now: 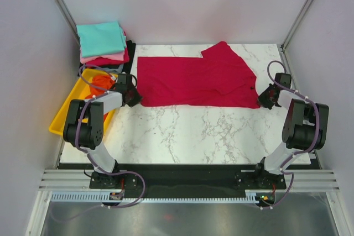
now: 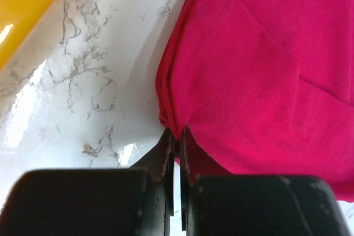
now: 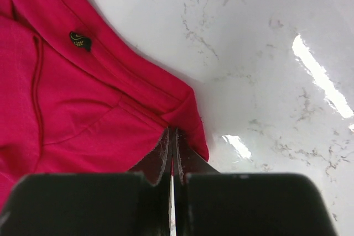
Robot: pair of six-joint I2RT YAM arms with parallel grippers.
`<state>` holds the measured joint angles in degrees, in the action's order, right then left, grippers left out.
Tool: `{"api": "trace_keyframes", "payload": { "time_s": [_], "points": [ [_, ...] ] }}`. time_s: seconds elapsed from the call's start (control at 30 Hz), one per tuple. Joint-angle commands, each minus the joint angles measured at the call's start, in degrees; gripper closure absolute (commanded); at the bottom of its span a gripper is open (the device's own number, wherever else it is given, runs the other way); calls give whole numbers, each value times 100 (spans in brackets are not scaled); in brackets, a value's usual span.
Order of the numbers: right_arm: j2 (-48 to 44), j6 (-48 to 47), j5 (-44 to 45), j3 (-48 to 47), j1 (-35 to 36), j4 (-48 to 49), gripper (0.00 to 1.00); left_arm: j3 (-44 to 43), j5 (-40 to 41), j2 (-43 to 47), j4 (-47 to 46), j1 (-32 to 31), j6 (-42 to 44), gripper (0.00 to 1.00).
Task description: Fold and stack the t-shirts
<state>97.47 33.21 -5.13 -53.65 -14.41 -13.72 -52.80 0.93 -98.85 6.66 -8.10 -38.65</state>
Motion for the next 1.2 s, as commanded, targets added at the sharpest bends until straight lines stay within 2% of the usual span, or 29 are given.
{"api": "trace_keyframes", "payload": {
  "time_s": [0.0,0.17,0.57,0.63,0.67,0.7,0.73,0.77,0.8,0.87,0.9,0.93,1.07,1.17],
  "points": [
    [-87,106,-24,3,-228,132,100,-99,224,-83,151,-34,24,98],
    [-553,177,38,126,-510,-26,100,-21,513,673,608,-34,86,98],
    [-1116,45,266,390,-712,-623,100,1112,303,1929,960,-34,-89,98],
    [-1212,28,345,513,-721,-632,98,1262,311,2036,1047,-34,-160,89],
    [-1248,-7,398,531,-729,-650,89,1393,346,2097,1083,-34,-273,81],
    [-1292,-60,477,531,-756,-676,76,1456,303,2254,1083,-25,-292,66],
    [-1318,-87,564,513,-773,-711,61,1500,250,2334,1101,-34,-318,58],
    [-1344,-104,635,478,-782,-790,34,1518,180,2405,1145,-34,-327,49],
    [-1371,-104,662,382,-782,-808,28,1474,32,2571,1223,-34,-318,38],
    [-1494,-148,574,250,-782,-904,22,1221,-49,2747,1495,-34,-240,32],
    [-1607,-166,531,110,-773,-940,21,1106,-66,2905,1601,-34,-178,23],
    [-1687,-192,521,31,-765,-1001,20,966,-67,2958,1706,-34,-91,19],
    [-2030,-210,250,-321,-458,-1203,19,341,-523,3257,2252,-34,532,16],
    [-2101,17,38,-418,532,-1177,23,349,-979,3643,2481,-34,999,16]
  ]
}}
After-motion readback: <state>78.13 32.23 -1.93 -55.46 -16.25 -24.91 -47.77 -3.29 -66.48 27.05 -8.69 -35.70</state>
